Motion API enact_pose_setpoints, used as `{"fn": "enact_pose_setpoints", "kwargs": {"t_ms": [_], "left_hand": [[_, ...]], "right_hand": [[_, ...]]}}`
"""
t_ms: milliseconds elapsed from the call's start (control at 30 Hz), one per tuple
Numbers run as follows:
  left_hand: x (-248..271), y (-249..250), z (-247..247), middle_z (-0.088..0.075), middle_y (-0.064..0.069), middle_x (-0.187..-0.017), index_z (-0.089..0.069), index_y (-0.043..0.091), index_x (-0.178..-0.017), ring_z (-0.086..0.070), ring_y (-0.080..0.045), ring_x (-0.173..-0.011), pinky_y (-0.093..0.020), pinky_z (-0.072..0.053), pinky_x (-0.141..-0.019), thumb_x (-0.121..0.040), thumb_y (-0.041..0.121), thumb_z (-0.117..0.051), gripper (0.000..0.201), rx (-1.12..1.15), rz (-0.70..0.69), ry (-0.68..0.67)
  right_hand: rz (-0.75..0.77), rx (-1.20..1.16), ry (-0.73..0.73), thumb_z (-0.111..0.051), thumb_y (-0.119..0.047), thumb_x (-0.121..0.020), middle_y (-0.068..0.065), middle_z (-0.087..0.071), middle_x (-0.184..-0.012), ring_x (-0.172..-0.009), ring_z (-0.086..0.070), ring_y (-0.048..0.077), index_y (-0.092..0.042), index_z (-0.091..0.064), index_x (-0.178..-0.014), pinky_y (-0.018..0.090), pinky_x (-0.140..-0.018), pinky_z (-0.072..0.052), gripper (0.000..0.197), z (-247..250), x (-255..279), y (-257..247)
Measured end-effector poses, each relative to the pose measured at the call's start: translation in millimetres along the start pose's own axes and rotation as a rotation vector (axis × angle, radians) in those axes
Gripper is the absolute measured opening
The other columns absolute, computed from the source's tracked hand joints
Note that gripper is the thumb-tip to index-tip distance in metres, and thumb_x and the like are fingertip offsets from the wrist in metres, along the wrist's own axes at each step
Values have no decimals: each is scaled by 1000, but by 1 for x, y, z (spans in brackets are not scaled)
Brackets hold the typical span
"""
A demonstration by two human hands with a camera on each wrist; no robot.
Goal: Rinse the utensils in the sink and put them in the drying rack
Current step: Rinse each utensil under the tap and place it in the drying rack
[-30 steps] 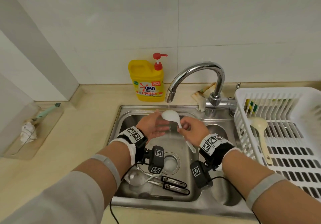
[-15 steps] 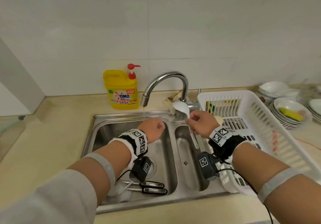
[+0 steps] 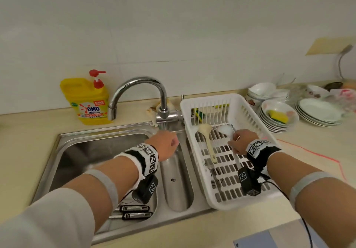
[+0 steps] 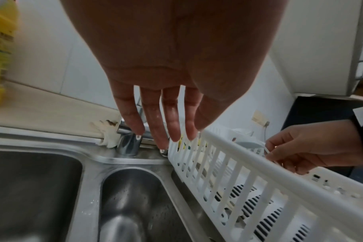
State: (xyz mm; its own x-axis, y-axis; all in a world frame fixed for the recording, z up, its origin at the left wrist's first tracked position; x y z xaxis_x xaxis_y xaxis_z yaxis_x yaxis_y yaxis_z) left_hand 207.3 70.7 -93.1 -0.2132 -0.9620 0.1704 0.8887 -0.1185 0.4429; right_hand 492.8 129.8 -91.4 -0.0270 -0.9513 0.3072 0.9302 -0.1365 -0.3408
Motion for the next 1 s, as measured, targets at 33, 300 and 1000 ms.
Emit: {"fn": "enact_pose_setpoints", "kwargs": {"t_ms": [33, 300, 1000], "left_hand": [[-6, 0, -4, -68, 3, -97, -63, 21, -91, -65, -17, -90, -34, -55, -87, -97, 23, -50, 15, -8, 33, -12], [-24, -14, -38, -67, 5, -107, -64, 26, -105, -58, -15, -90, -27, -44, -79, -95, 29, -49, 18, -94, 276, -57], [-20, -25, -50, -68, 1, -110, -65, 24, -106, -63, -19, -99, -35, -53, -91, -94, 28, -50, 19, -17, 389, -70]], "right_hand": [[5, 0, -48, -68, -30, -88, -2, -71, -63, -61, -69, 15, -14, -64, -76, 29, -63, -60, 20, -9, -10, 5], [37, -64, -330, -61, -20, -92, 6, -75, -64, -64, -75, 18, -7, -68, -76, 34, -67, -63, 22, -72, -62, 23], [39, -119, -243, -68, -29, -90, 5, -75, -76, -64, -75, 17, -12, -64, -86, 35, -70, -63, 18, -82, -83, 27]]}}
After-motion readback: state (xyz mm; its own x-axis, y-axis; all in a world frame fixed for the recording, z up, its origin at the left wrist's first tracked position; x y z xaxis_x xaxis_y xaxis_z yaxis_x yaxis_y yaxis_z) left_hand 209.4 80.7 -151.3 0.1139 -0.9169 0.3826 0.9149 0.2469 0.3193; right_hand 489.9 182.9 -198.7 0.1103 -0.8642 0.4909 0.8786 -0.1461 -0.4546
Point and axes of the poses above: each hand's wrist, its own x-axis away from the middle knuckle, its own z-axis out of the back of the hand, y = z × x, the point moved 8 cm from there along -x, towards the middle knuckle
